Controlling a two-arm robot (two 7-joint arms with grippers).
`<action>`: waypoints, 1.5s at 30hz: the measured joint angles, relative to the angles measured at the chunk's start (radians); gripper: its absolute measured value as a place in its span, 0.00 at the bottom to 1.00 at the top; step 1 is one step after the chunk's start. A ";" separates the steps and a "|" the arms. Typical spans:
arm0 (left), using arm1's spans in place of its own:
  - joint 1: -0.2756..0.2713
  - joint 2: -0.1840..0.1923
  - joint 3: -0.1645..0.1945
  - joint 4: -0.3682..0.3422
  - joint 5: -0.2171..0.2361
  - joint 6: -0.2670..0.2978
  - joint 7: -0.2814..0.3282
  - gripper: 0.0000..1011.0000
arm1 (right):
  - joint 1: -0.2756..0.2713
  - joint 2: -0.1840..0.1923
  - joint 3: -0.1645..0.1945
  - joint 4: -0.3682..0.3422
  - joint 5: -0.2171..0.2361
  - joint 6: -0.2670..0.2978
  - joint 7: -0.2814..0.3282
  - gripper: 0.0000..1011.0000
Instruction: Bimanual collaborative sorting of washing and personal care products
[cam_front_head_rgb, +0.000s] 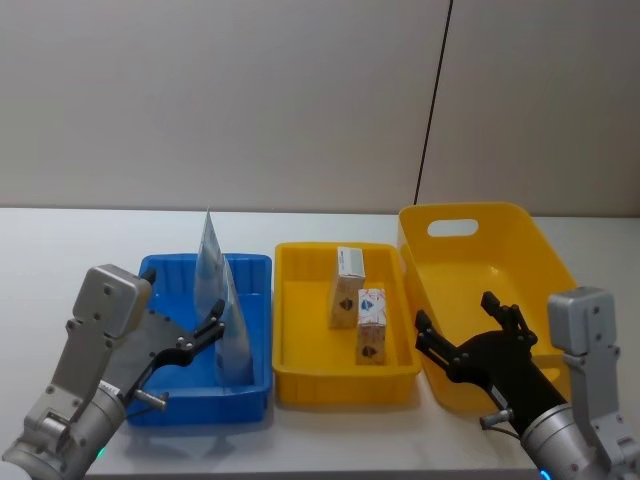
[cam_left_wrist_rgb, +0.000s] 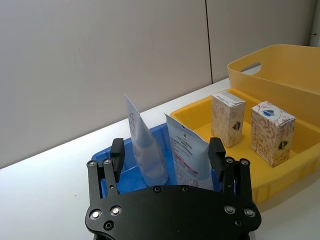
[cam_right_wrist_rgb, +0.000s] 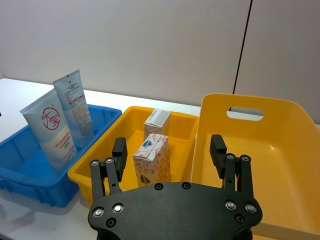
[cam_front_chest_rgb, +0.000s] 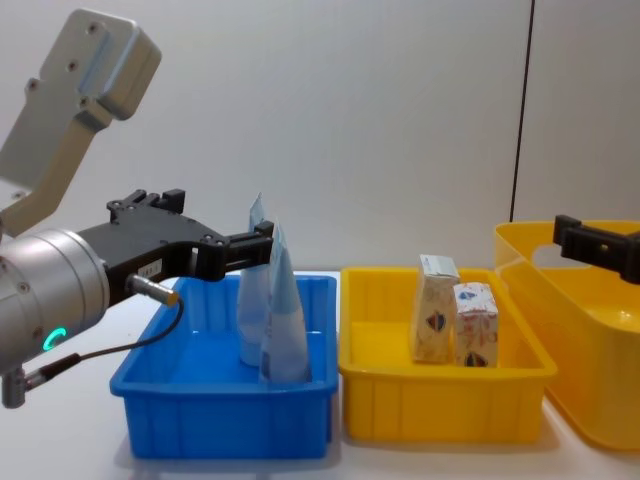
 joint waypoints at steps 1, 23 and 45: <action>0.000 0.000 0.000 0.000 0.000 0.000 0.000 0.99 | 0.000 0.000 0.000 0.000 0.000 0.000 0.000 0.99; 0.000 0.000 0.000 0.000 0.000 0.000 0.000 0.99 | 0.000 0.000 0.000 0.000 0.000 0.000 0.000 0.99; 0.000 0.000 0.000 0.000 0.000 0.000 0.000 0.99 | 0.000 0.000 0.000 0.000 0.000 0.000 0.000 0.99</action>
